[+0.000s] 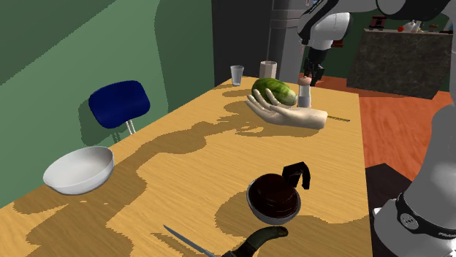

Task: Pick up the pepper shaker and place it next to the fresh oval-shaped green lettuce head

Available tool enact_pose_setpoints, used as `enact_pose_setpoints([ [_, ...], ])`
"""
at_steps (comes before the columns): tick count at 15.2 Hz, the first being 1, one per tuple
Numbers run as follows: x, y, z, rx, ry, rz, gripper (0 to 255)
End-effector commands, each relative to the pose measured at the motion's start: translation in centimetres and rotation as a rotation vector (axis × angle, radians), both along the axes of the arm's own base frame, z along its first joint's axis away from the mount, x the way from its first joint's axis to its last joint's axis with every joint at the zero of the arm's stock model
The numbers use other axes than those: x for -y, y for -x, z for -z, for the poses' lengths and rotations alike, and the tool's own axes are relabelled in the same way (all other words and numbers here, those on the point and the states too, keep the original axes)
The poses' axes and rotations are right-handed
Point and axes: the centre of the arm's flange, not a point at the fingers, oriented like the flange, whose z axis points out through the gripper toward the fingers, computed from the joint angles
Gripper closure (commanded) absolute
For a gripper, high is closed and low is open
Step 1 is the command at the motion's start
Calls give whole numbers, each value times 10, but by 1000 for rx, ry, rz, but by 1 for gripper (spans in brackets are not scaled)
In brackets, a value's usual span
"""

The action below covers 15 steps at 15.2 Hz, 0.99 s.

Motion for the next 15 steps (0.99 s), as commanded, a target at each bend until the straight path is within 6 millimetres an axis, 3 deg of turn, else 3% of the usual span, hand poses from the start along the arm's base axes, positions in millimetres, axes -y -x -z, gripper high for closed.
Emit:
enact_pose_setpoints([
  [1,0,0,1,0,1,0,255],
  [5,0,0,1,0,1,0,255],
  [6,0,0,1,0,1,0,0],
  [11,0,0,1,0,0,0,0],
  [15,-7,-2,-49,0,1,0,0],
])
